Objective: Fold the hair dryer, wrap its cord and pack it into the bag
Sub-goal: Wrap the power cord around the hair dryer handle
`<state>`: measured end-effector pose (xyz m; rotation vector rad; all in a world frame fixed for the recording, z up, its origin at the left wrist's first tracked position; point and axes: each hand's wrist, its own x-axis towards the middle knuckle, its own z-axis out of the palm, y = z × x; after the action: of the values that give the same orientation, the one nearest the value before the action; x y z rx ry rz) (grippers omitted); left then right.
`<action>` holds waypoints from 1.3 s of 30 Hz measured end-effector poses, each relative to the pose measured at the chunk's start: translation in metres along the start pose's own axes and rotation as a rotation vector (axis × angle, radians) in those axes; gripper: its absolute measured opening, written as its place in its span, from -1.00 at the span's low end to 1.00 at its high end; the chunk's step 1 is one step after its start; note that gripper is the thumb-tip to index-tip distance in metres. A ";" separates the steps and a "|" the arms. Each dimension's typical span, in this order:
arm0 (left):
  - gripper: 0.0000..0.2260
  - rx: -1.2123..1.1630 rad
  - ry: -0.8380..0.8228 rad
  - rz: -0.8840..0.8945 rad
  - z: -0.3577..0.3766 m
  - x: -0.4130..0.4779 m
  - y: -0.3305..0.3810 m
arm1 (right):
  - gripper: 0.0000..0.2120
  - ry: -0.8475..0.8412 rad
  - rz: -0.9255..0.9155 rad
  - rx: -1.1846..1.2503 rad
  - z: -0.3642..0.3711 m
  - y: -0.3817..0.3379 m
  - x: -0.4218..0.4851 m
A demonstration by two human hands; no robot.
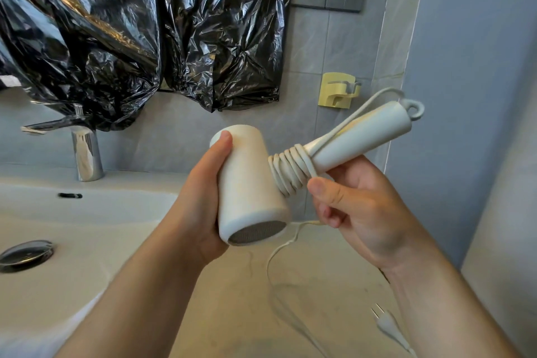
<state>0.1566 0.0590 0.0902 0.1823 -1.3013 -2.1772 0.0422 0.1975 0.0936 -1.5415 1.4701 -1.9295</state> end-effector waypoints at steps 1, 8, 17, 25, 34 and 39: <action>-0.54 -0.013 0.003 -0.040 0.000 0.000 -0.001 | -0.77 0.021 -0.009 0.015 0.000 0.001 0.001; -0.47 0.092 -0.035 0.018 0.003 0.001 -0.004 | -0.88 0.284 -0.019 0.321 -0.001 0.003 0.008; -0.50 0.942 -0.066 0.942 -0.004 -0.010 0.001 | -0.93 0.574 0.051 0.315 -0.010 0.000 0.014; -0.34 1.731 0.080 0.914 0.018 -0.013 -0.022 | -0.87 0.540 0.101 0.165 0.003 0.007 0.012; -0.44 1.117 0.122 0.878 0.007 -0.014 -0.006 | -0.85 0.262 0.021 -0.012 -0.016 -0.011 0.001; -0.46 0.887 0.065 0.804 0.005 -0.013 0.001 | -0.85 0.149 0.047 0.138 -0.018 -0.011 0.001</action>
<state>0.1659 0.0696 0.0910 0.0471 -1.8120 -0.8504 0.0310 0.2114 0.1042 -1.3178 1.3830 -2.1100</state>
